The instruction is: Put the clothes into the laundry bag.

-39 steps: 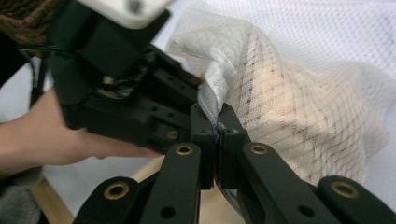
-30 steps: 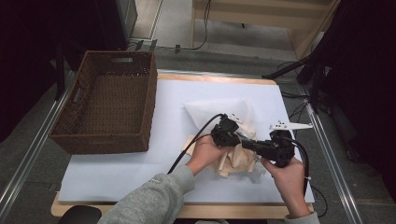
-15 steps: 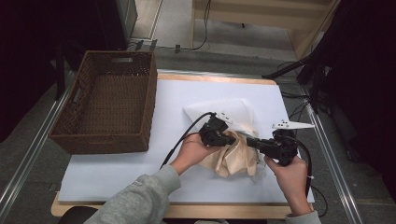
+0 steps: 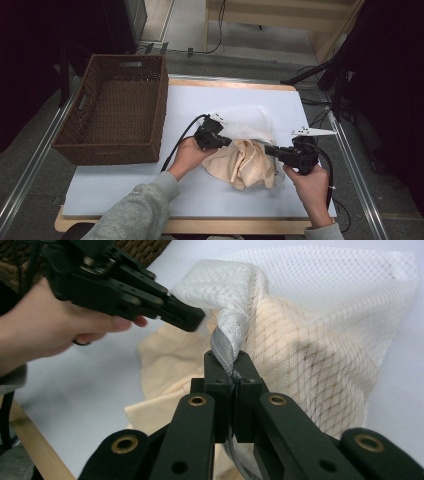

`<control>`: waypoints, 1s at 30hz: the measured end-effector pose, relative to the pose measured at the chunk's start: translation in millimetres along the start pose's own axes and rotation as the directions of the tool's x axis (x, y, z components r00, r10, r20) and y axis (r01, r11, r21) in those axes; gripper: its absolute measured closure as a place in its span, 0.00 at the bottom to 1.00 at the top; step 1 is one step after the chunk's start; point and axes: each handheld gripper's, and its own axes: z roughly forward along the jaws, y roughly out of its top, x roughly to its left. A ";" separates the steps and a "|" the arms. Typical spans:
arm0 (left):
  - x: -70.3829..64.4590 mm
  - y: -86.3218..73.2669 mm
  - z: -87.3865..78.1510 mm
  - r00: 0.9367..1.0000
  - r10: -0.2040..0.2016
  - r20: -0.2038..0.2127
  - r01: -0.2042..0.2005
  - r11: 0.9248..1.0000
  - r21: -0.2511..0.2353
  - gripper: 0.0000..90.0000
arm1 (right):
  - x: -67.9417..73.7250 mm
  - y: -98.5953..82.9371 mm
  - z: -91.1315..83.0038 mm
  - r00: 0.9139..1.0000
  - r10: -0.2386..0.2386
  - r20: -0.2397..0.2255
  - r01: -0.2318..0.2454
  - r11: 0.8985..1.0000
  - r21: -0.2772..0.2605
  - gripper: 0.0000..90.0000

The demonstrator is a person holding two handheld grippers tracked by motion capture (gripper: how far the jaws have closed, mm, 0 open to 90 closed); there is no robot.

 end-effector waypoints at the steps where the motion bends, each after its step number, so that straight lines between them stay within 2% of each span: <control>1: -0.1 1.2 3.5 1.000 -0.005 -0.003 0.005 1.000 -0.002 1.00 | 0.0 0.9 0.6 1.000 0.001 -0.001 -0.001 1.000 -0.004 0.99; 6: -5.6 6.7 16.4 1.000 -0.018 0.015 0.018 1.000 -0.021 1.00 | 0.6 4.9 4.2 1.000 0.002 -0.008 -0.002 1.000 -0.007 0.99; 8: -14.0 9.5 23.8 0.999 0.001 0.034 -0.001 1.000 -0.015 1.00 | 0.3 5.5 5.6 1.000 0.002 -0.012 -0.002 1.000 -0.009 0.99; 13: -25.6 12.6 38.4 0.999 0.004 0.037 -0.004 1.000 -0.018 1.00 | -0.2 5.9 7.2 1.000 0.003 -0.013 -0.003 1.000 -0.006 0.99; 16: -30.3 13.4 40.1 0.999 0.012 0.039 -0.011 0.999 -0.033 1.00 | -0.6 5.9 8.0 1.000 0.005 -0.010 -0.006 1.000 -0.006 0.99; 17: -38.2 15.9 42.8 0.999 0.027 0.036 -0.025 0.998 -0.051 1.00 | -1.1 5.9 8.5 1.000 0.006 -0.009 -0.006 1.000 -0.003 0.99; 19: -42.3 19.2 47.4 0.999 0.045 0.019 -0.044 0.998 -0.041 1.00 | -2.5 5.6 10.6 1.000 0.007 -0.006 -0.007 1.000 0.001 0.99; 20: -42.3 19.2 47.4 0.999 0.045 0.019 -0.044 0.998 -0.041 1.00 | -2.5 5.6 10.6 1.000 0.007 -0.006 -0.007 1.000 0.001 0.99; 21: -42.7 21.0 51.0 0.998 0.057 0.001 -0.056 0.998 -0.017 1.00 | -4.2 5.2 12.7 1.000 0.013 -0.004 -0.013 1.000 0.005 0.99; 22: -40.9 23.2 59.3 0.999 0.047 -0.014 -0.047 0.999 0.022 1.00 | -4.7 5.1 13.6 1.000 0.018 -0.008 -0.018 1.000 0.004 0.99; 24: -39.2 23.1 60.8 0.999 0.040 -0.018 -0.039 0.999 0.025 1.00 | -5.6 4.9 14.5 1.000 0.022 -0.009 -0.022 1.000 0.002 0.99; 25: -35.4 22.3 55.0 1.000 0.019 0.010 -0.019 1.000 0.023 1.00 | -6.6 4.3 15.6 1.000 0.019 -0.005 -0.019 1.000 0.003 0.99; 26: -33.3 20.2 49.3 1.000 0.018 0.010 -0.018 1.000 0.010 1.00 | -6.7 4.0 15.4 1.000 0.018 -0.002 -0.018 1.000 0.004 0.99; 27: -33.3 20.2 49.3 1.000 0.018 0.010 -0.018 1.000 0.010 0.99 | -6.7 3.5 15.0 1.000 0.019 -0.001 -0.019 1.000 0.005 0.99; 30: -24.6 15.0 36.0 1.000 0.015 -0.003 -0.015 1.000 0.012 0.96 | -7.7 2.8 14.8 1.000 0.020 0.000 -0.020 1.000 0.003 0.99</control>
